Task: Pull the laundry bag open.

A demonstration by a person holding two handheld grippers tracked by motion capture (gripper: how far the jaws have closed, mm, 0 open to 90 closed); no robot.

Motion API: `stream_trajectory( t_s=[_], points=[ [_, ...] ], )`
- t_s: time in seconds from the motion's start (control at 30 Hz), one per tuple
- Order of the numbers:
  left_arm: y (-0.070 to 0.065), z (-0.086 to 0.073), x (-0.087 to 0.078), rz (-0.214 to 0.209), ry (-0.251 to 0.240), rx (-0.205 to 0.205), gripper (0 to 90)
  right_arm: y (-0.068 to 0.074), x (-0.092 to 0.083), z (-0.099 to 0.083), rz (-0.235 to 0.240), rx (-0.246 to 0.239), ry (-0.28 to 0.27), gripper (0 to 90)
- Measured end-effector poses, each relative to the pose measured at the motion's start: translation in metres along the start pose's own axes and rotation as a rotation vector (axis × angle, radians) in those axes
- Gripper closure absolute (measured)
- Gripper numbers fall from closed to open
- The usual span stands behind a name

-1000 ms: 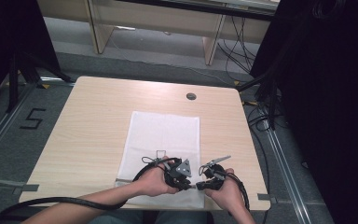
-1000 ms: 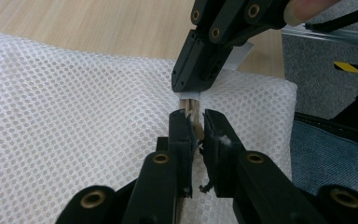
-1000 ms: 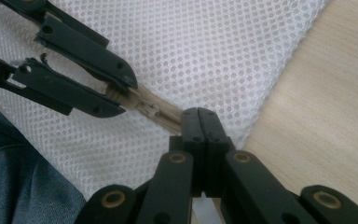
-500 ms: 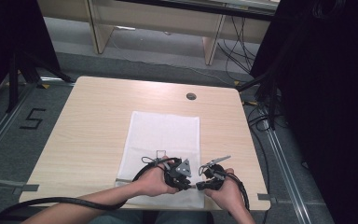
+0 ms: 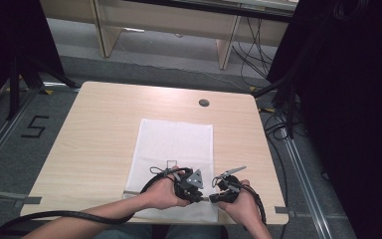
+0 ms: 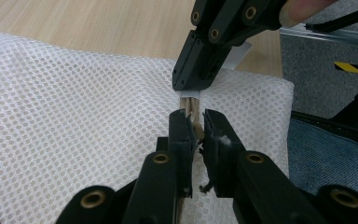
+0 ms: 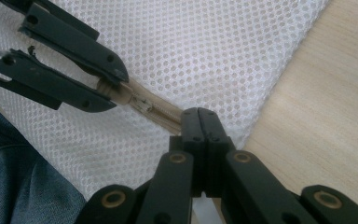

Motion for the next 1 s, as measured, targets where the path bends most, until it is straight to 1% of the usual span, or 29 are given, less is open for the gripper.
stream_trajectory(
  t_s=[0.2,0.23,0.33,0.43,0.63,0.73,0.77,0.93,1.0],
  points=[
    [0.0000,0.0000,-0.0005,0.001,0.002,0.002,81.4,0.0002,-0.0001,0.0001,-0.001,-0.002,0.002,90.0],
    [-0.0004,-0.0002,-0.0005,0.001,0.001,-0.009,81.4,0.0003,0.0000,0.0001,-0.002,-0.003,0.002,90.0],
    [-0.0005,-0.0005,-0.0011,0.002,-0.002,-0.011,81.4,0.0002,0.0001,0.0003,-0.004,-0.012,-0.002,90.0],
    [0.0009,-0.0007,-0.0023,0.005,0.001,0.003,81.4,0.0002,0.0000,0.0003,-0.003,-0.013,0.001,90.0],
    [0.0008,-0.0008,-0.0028,0.006,0.004,0.005,81.4,0.0001,0.0002,0.0002,-0.003,-0.012,-0.004,90.0],
    [0.0006,-0.0008,-0.0033,0.001,0.002,-0.001,81.4,0.0001,0.0002,0.0002,-0.003,-0.012,-0.004,90.0],
    [0.0003,-0.0011,-0.0032,0.000,0.001,-0.007,81.4,0.0008,-0.0004,0.0000,-0.002,0.004,0.007,90.0],
    [0.0001,-0.0019,-0.0039,0.000,-0.006,-0.015,81.4,0.0008,-0.0004,0.0000,-0.002,0.005,0.007,90.0],
    [0.0005,-0.0017,-0.0040,0.002,-0.007,-0.007,81.4,0.0012,-0.0007,-0.0001,-0.006,0.012,0.012,90.0]
  ],
)
Point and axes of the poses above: each handheld gripper's, and its own axes: x roughly forward along the jaws, z roughly out of its top, y roughly to its left, the point moved 3 cm from there along x, roughly forward along the jaws, and after that the axes turned 14 degrees about -x, right-handed, at the moved point
